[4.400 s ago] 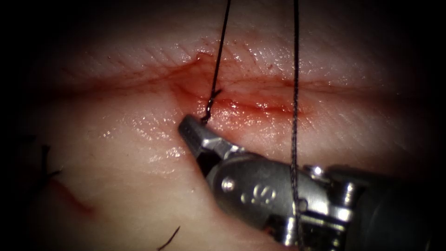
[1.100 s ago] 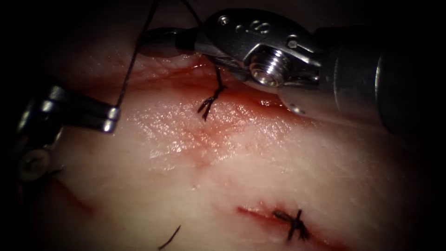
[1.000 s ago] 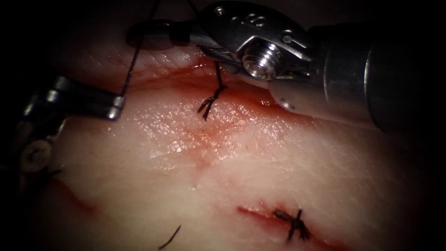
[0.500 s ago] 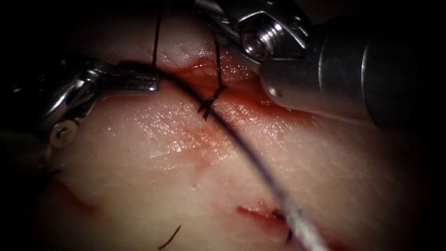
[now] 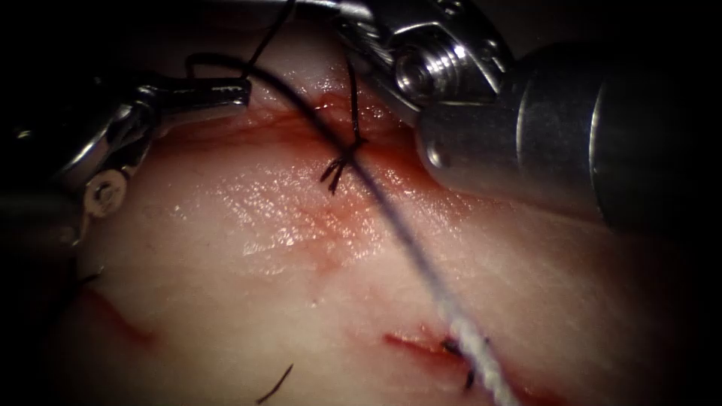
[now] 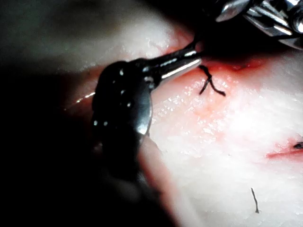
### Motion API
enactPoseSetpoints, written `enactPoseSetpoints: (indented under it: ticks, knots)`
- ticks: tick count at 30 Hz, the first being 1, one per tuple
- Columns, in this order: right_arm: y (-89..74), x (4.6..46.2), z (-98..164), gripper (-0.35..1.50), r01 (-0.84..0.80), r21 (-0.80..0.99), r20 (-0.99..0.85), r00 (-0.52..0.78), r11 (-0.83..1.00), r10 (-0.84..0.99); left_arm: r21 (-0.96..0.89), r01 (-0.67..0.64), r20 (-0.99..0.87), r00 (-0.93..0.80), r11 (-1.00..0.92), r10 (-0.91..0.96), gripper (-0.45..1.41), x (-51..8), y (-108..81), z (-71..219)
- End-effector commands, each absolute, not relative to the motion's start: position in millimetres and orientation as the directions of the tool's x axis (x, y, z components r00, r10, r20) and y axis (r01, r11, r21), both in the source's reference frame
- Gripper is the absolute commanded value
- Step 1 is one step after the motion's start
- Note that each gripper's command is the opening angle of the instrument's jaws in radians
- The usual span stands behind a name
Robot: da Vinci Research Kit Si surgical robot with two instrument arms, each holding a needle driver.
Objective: Wound Closure
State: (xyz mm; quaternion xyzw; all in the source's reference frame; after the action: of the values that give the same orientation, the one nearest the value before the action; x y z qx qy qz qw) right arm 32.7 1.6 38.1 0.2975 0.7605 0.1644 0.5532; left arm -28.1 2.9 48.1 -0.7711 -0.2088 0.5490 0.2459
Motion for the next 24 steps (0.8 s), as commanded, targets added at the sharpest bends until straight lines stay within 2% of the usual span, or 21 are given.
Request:
enactPoseSetpoints:
  ticks: [1,8,13,15,16,19,24]
  knots:
    - [1.8,33.0,38.4,-0.35,0.292,0.571,-0.753,-0.186,0.767,0.631,-0.607,0.058,-0.743,0.315,-0.793,0.591,-0.45,-28.6,3.1,48.5]
    - [0.9,31.5,38.3,-0.35,0.376,0.546,-0.781,-0.095,0.749,0.618,-0.608,0.074,-0.73,0.34,-0.79,0.593,-0.45,-28.5,4.2,48.4]
    - [0.5,30.8,38.1,-0.35,0.487,0.517,-0.82,0.045,0.704,0.571,-0.612,0.069,-0.726,0.348,-0.788,0.594,-0.45,-29.4,5.3,48.6]
    - [0.4,30.8,38.1,-0.35,0.505,0.497,-0.837,0.065,0.705,0.544,-0.61,0.072,-0.725,0.35,-0.789,0.593,-0.45,-29.6,5.4,48.6]
    - [0.2,30.9,37.9,-0.35,0.548,0.461,-0.872,0.133,0.698,0.471,-0.607,0.075,-0.726,0.351,-0.791,0.591,-0.45,-30.3,5.6,48.7]
    - [-0.4,30.9,37.6,-0.35,0.615,0.391,-0.919,0.228,0.685,0.321,-0.604,0.081,-0.731,0.339,-0.793,0.592,-0.45,-31.3,5.9,48.8]
    - [-0.5,30.7,37.5,-0.32,0.664,0.323,-0.946,0.207,0.675,0.249,-0.601,0.086,-0.734,0.336,-0.795,0.591,-0.45,-32.2,6.1,48.9]
